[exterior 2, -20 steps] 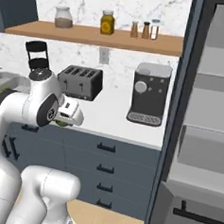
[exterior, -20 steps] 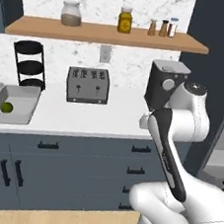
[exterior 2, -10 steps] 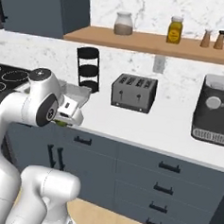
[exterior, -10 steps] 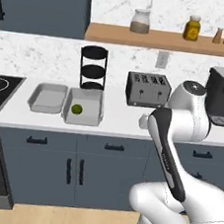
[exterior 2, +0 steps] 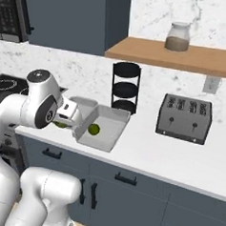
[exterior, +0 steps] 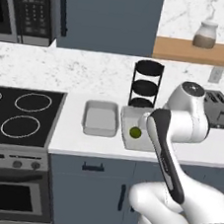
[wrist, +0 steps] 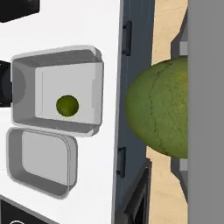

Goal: Place one lime and one steak in each tupperware on the nearby counter, to pack two identical lunches.

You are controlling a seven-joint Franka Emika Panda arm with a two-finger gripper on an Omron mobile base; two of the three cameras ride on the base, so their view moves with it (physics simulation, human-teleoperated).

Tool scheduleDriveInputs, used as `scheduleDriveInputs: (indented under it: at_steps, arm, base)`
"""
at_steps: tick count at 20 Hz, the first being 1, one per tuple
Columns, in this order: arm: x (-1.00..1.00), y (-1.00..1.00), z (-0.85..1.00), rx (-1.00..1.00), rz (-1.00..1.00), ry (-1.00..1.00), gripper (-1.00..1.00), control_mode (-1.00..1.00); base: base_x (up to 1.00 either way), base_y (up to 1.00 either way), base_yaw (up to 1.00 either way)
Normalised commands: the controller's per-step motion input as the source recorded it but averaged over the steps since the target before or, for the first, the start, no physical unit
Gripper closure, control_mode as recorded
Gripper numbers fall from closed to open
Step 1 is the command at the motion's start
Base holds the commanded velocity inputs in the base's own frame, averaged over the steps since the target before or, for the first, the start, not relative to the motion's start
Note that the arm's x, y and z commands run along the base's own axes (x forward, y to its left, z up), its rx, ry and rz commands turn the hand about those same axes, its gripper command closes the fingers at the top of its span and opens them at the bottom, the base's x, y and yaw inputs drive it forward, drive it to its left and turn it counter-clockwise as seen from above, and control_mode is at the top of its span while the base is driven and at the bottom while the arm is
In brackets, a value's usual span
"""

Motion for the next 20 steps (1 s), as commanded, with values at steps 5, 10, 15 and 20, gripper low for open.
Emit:
scheduleDriveInputs:
  at_steps: [5,10,15,20]
  arm:
    - [0.0,0.0,0.0,0.0,0.0,0.0,1.0,1.0]
    - [0.61,-0.08,-0.74,-0.03,0.0,0.0,1.0,-1.0]
    - [1.0,-0.12,-0.89,0.0,0.0,0.0,1.0,-1.0]
    - [1.0,0.0,-0.55,0.0,0.0,0.03,1.0,-1.0]
  base:
    - [0.8,0.93,-0.11]
    - [0.15,0.04,0.0]
    - [0.0,0.0,0.0]
    - [0.0,0.0,0.0]
